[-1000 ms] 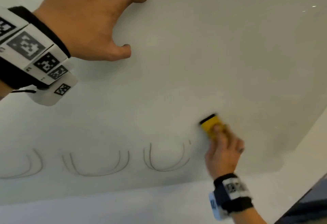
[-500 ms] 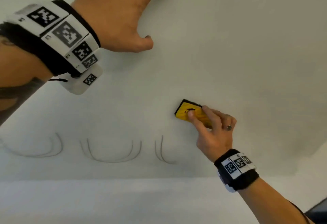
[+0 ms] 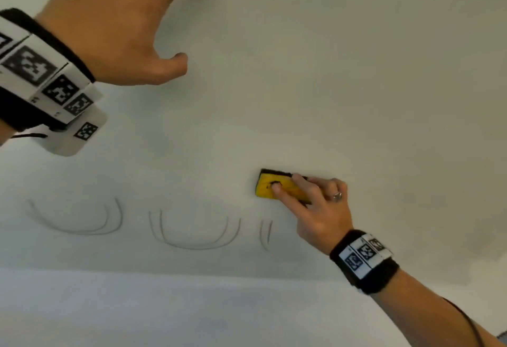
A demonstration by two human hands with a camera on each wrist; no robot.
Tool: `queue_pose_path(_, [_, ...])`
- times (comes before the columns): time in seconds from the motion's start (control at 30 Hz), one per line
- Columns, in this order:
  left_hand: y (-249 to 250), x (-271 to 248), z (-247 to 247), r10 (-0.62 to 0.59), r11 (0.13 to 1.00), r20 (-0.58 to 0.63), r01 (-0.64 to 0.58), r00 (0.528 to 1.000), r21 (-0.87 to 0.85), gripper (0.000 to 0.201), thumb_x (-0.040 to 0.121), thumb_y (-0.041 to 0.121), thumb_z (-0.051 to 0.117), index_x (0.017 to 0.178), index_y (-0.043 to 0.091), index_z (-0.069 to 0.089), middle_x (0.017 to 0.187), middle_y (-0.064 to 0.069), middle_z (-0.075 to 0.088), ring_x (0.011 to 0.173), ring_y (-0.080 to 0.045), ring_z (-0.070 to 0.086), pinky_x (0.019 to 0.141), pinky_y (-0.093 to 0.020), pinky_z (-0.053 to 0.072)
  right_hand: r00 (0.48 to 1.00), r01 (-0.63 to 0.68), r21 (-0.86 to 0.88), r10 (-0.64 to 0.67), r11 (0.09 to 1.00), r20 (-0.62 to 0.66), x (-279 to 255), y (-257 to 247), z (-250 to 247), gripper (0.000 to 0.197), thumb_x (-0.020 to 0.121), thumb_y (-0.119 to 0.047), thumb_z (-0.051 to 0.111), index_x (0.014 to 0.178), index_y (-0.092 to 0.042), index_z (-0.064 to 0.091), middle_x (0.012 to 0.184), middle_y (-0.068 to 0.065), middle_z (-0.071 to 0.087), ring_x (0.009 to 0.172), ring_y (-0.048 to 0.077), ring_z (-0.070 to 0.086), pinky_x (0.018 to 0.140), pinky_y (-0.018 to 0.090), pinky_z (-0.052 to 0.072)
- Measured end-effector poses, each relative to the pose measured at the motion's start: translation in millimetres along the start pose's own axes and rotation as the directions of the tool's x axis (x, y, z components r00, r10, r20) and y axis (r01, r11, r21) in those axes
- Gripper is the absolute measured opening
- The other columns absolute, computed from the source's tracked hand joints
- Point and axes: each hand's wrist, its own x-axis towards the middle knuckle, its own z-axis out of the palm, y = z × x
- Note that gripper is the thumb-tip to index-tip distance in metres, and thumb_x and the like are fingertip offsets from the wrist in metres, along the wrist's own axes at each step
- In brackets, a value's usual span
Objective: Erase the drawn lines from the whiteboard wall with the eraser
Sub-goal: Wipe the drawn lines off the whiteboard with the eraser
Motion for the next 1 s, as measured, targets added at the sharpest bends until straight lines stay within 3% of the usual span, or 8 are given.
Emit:
queue_pose_path(0.1, [-15,-16,10,-0.039,0.999,-0.012,0.039,0.999,0.017,0.081,0.08,0.059,0.051,0.151,0.028,0.029,0.147,-0.022,0.032,0.134,-0.045,0.035,0.102,-0.063,0.033,0.991,0.082,0.063,-0.088,0.995,0.097,-34,-43,24,0.046,0.091,-0.008,0.054,0.13,-0.025,0.07,0.126,0.011,0.062,0.093,0.032,0.055,0.08,0.044,0.043])
queue_pose_path(0.27, [-40,-39,21,0.0,0.997,0.042,-0.003,0.999,0.078,0.101,0.069,0.075,0.054,0.157,0.034,0.024,0.161,-0.013,0.02,0.148,-0.041,0.019,0.112,-0.07,0.02,0.806,0.374,0.2,-0.424,0.906,0.413,-122,-54,33,0.035,0.102,-0.017,0.048,0.13,-0.026,0.067,0.113,0.004,0.07,0.083,0.027,0.066,0.087,0.041,0.041])
queue_pose_path(0.37, [-41,-41,27,0.013,0.996,0.059,-0.018,0.998,0.087,0.111,0.061,0.079,0.057,0.156,0.033,0.023,0.164,-0.008,0.014,0.15,-0.04,0.012,0.111,-0.077,0.012,0.878,0.383,0.135,-0.406,0.914,0.254,-61,-45,28,0.041,0.1,-0.014,0.048,0.134,-0.026,0.066,0.123,0.006,0.063,0.095,0.028,0.058,0.086,0.042,0.042])
queue_pose_path(0.47, [-37,-40,29,-0.017,0.998,0.065,0.014,0.998,0.055,0.112,0.059,0.077,0.058,0.155,0.034,0.022,0.163,-0.009,0.015,0.15,-0.042,0.013,0.11,-0.078,0.01,0.99,0.129,0.062,-0.132,0.99,0.054,20,-56,26,0.051,0.092,-0.005,0.045,0.13,-0.028,0.07,0.127,0.009,0.057,0.094,0.031,0.053,0.082,0.042,0.039])
queue_pose_path(0.57, [-40,-42,29,-0.011,0.999,0.065,0.008,0.998,0.036,0.111,0.062,0.077,0.063,0.155,0.033,0.022,0.163,-0.009,0.016,0.149,-0.042,0.015,0.109,-0.078,0.014,0.997,0.07,0.089,-0.071,0.994,0.016,32,-94,47,0.051,0.09,-0.005,0.048,0.132,-0.027,0.069,0.128,0.01,0.057,0.092,0.03,0.053,0.08,0.041,0.038])
queue_pose_path(0.67, [-40,-42,26,-0.013,0.999,0.07,0.01,0.997,0.042,0.11,0.062,0.073,0.07,0.154,0.034,0.022,0.163,-0.008,0.017,0.15,-0.042,0.016,0.107,-0.078,0.017,0.903,0.332,0.14,-0.357,0.933,0.238,-35,-119,67,0.043,0.096,-0.014,0.053,0.137,-0.025,0.064,0.127,0.008,0.06,0.094,0.029,0.056,0.082,0.042,0.046])
queue_pose_path(0.8, [-38,-41,24,-0.005,0.998,0.073,0.001,0.997,0.059,0.111,0.062,0.074,0.069,0.154,0.036,0.02,0.165,-0.006,0.015,0.15,-0.041,0.015,0.107,-0.079,0.016,0.787,0.434,0.19,-0.473,0.881,0.397,-66,-104,58,0.036,0.1,-0.018,0.051,0.132,-0.027,0.065,0.117,0.002,0.069,0.086,0.025,0.066,0.083,0.04,0.048])
queue_pose_path(1.0, [-36,-42,27,-0.029,0.998,0.077,0.025,0.997,0.051,0.115,0.061,0.071,0.074,0.155,0.035,0.018,0.163,-0.01,0.021,0.147,-0.044,0.022,0.105,-0.077,0.022,0.985,0.151,0.018,-0.152,0.988,0.08,42,-99,34,0.053,0.086,-0.002,0.049,0.125,-0.03,0.074,0.121,0.009,0.068,0.095,0.03,0.054,0.082,0.041,0.039])
